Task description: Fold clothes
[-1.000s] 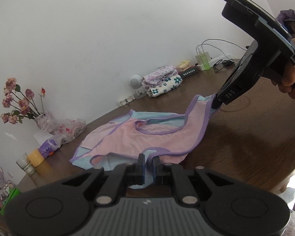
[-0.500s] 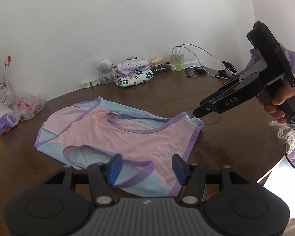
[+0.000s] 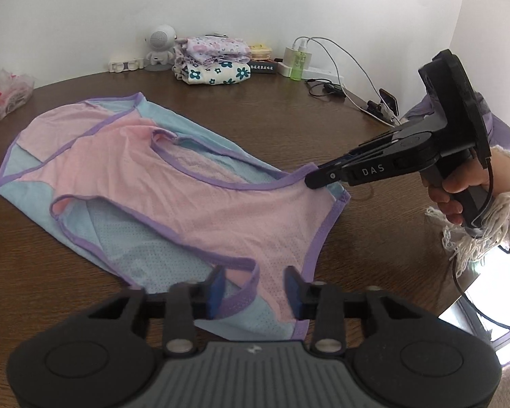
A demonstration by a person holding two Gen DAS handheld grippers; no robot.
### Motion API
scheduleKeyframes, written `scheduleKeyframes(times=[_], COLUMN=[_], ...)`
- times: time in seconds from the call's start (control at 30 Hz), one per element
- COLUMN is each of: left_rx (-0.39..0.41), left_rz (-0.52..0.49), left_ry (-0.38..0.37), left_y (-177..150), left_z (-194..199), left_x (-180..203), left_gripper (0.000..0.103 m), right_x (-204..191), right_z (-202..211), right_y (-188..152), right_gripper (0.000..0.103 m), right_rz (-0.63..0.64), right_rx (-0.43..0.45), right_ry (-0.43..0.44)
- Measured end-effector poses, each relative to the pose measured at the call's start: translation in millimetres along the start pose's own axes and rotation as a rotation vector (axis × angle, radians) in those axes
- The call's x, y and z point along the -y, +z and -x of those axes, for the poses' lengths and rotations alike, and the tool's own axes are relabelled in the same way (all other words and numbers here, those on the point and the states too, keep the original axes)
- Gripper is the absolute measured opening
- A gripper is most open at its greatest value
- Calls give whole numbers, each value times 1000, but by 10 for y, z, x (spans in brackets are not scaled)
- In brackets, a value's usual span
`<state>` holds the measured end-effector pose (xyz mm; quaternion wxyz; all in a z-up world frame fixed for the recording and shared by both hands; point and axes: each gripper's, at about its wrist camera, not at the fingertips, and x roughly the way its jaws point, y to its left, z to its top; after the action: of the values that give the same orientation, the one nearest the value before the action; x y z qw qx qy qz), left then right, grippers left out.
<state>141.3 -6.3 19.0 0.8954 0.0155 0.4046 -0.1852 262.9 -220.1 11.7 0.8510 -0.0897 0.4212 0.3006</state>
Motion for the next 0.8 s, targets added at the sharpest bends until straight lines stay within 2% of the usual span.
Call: scheduleKeyframes(times=[0.1, 0.3, 0.4, 0.5, 0.57, 0.6, 0.63, 0.73, 0.8], left_rx=[-13, 26, 24, 32, 37, 34, 29, -2, -26], left_rz=[-7, 37, 49, 63, 64, 66, 71, 92, 108], left_ry=[21, -3, -24, -32, -27, -24, -25, -45, -52], left_y=[-88, -284, -310, -259, -203, -172, -143, -59, -10], left_z=[34, 191, 228, 271, 277, 263, 245, 160, 97], left_x=[11, 14, 28, -5, -19, -25, -33, -60, -78], left_gripper=[2, 1, 3, 15, 22, 29, 32, 32, 32], right_x=[0, 96, 121, 125, 67, 21, -11, -140, -182], right_z=[77, 230, 248, 349, 451, 480, 482, 334, 149], right_y=[-55, -204, -255, -234, -164, -127, -90, 36, 122], right_gripper=[5, 4, 7, 11, 11, 11, 14, 21, 21], right_rz=[12, -28, -49, -53, -4, 35, 64, 155, 198], right_rx=[13, 31, 4, 31, 78, 90, 91, 36, -31], right_ry=[6, 11, 34, 33, 29, 43, 53, 92, 112])
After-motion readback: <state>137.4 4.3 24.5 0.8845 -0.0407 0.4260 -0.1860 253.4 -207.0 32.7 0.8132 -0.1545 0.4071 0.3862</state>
